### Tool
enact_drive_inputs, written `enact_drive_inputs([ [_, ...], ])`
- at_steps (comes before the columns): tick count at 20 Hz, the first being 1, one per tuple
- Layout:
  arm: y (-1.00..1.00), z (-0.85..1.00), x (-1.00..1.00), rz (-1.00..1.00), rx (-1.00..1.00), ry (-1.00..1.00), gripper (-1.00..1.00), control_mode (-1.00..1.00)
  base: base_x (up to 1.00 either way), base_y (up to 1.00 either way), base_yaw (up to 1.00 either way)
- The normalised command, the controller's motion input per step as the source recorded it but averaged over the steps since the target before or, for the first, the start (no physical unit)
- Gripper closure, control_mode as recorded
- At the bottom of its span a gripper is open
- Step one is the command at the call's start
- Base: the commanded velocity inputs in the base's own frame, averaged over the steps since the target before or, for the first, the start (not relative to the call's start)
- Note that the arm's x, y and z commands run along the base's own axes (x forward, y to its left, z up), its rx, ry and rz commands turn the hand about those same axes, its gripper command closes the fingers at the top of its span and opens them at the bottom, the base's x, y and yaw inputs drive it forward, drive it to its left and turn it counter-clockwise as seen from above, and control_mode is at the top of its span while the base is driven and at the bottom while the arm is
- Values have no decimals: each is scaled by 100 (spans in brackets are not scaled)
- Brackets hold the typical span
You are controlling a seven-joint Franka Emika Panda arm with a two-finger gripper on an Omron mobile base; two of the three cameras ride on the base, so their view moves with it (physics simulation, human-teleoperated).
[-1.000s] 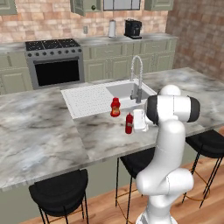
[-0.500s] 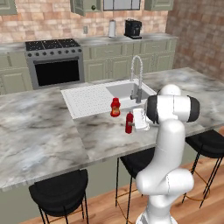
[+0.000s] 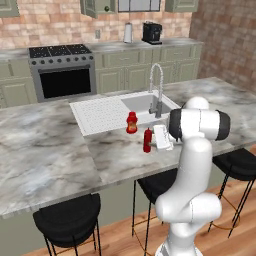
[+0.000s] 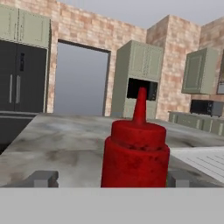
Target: The dining table condiment station is running low on ketchup. Refill the condiment station by opening the cabinet and taking the ketchup from the cabinet and placing it on the dining table.
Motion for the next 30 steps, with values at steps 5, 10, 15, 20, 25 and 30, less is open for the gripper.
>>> enact_drive_inputs([
  [5, -2, 27, -5, 0, 0, 0, -100, -100, 0, 0, 0],
  [10, -1, 39, -15, 0, 0, 0, -100, -100, 0, 0, 0],
  [15, 0, 50, -33, 0, 0, -1, -100, -100, 0, 0, 0],
  [20, 0, 57, -58, 0, -2, -8, -100, -100, 0, 0, 0],
  [25, 0, 70, -64, -1, -4, -11, -100, -100, 0, 0, 0],
  [30, 8, 76, -68, -1, -6, -12, -100, -100, 0, 0, 0],
])
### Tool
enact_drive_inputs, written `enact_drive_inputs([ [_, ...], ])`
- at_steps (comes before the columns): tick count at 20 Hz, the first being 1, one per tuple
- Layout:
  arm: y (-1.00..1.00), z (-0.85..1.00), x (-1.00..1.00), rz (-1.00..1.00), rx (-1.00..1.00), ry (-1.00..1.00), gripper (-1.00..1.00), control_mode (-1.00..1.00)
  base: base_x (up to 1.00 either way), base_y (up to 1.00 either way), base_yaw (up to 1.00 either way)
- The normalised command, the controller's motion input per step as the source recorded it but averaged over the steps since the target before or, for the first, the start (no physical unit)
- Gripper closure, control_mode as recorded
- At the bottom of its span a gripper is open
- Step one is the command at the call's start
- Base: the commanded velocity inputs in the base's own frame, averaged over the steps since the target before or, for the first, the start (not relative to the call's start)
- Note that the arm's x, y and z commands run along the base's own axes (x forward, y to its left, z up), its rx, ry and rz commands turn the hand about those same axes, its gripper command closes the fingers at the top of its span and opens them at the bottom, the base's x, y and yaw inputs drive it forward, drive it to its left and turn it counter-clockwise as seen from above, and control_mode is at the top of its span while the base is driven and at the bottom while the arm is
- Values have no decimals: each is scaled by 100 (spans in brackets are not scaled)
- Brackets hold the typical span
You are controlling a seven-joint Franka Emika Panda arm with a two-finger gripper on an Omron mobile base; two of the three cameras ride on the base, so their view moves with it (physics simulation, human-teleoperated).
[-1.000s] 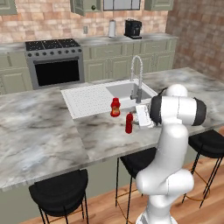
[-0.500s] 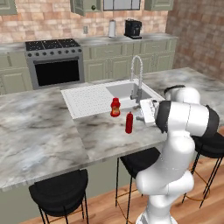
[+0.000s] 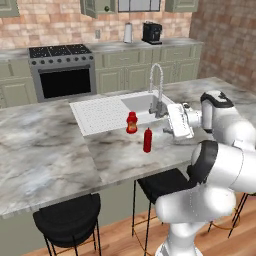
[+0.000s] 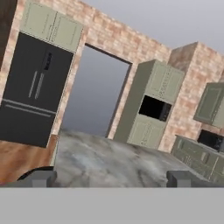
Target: The dining table condiment station is running low on ketchup. Refill the condiment station by opening the cabinet and taking the ketchup from the cabinet and placing it on the dining table.
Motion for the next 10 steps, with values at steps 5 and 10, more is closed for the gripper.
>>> enact_drive_inputs([
  [5, 24, 55, -98, -10, -4, -11, -100, -100, 0, 0, 0],
  [10, 47, 38, -100, -18, -4, -2, -100, -100, 0, 0, 0],
])
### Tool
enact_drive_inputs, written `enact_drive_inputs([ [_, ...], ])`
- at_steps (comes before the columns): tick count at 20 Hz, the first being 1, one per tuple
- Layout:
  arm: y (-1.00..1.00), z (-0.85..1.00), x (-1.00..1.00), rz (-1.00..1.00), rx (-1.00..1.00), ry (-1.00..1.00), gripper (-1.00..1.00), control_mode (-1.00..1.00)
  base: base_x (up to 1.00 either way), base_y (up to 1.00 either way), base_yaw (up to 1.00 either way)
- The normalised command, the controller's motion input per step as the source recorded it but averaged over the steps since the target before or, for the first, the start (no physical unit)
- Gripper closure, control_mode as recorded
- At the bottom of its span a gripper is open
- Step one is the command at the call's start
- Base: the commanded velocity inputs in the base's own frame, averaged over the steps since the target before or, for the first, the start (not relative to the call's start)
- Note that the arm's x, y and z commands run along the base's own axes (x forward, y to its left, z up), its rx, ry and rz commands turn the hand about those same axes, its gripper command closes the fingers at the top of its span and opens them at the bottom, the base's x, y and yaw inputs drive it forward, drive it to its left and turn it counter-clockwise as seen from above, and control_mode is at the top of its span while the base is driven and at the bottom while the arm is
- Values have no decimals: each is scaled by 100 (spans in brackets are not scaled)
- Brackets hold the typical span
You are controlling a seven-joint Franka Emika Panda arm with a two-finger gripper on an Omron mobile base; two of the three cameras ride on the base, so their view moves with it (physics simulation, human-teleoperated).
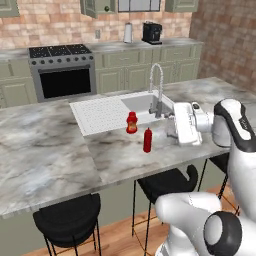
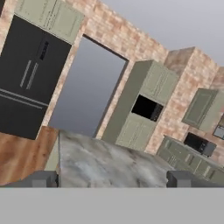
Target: The dining table condiment station is running low on ketchup. Refill the condiment station by opening the cabinet and taking the ketchup from the cabinet and placing it on the dining table.
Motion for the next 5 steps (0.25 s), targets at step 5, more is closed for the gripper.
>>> enact_drive_inputs([
  [5, 40, 35, -88, -22, -7, 0, -100, -100, 0, 0, 0],
])
